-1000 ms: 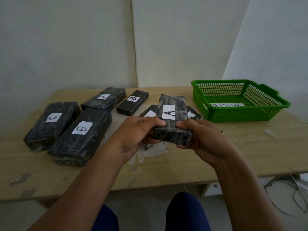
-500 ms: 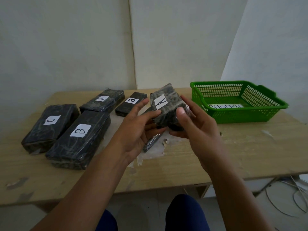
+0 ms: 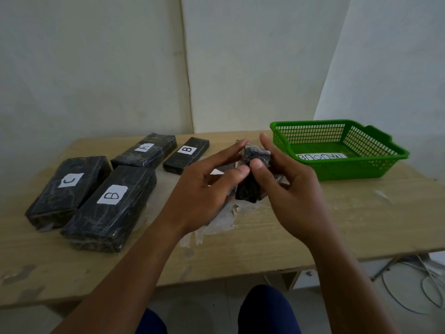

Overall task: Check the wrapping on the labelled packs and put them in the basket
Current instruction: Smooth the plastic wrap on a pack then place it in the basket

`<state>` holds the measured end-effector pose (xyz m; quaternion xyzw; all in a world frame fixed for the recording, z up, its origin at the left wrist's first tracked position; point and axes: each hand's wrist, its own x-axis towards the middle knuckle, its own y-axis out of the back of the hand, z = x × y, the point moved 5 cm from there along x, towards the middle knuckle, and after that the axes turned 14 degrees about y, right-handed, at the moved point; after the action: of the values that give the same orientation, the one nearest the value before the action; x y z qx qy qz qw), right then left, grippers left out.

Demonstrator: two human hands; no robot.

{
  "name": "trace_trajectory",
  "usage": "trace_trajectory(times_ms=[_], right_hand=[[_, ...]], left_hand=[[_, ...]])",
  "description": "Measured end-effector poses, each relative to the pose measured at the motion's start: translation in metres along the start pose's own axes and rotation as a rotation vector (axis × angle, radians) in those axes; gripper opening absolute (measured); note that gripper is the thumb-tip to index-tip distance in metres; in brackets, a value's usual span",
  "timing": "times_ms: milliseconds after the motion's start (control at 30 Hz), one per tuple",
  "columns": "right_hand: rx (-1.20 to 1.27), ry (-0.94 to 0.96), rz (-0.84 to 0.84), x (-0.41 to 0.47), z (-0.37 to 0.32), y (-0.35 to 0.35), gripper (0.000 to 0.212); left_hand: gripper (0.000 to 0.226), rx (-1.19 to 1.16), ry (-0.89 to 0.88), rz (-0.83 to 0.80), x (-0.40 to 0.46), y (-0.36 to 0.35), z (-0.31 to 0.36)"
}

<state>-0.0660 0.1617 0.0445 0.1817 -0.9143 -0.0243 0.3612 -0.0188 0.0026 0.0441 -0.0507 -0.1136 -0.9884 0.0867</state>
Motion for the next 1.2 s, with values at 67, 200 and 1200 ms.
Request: trace_trajectory(times_ms=[67,200,1200], right_hand=[[0.029,0.006,-0.053,0.001,-0.003,-0.001,0.064],[0.022,0.062,-0.076,0.002,-0.007,0.002,0.052],[-0.007,0.165,0.015,0.005,-0.015,-0.003,0.053]], left_hand=[[0.049,0.008,-0.044,0.033,-0.001,0.002,0.001],[0.05,0.072,-0.158,0.105,-0.002,0.007,0.007],[0.025,-0.018,-0.377,0.235,-0.009,0.006,0.027]])
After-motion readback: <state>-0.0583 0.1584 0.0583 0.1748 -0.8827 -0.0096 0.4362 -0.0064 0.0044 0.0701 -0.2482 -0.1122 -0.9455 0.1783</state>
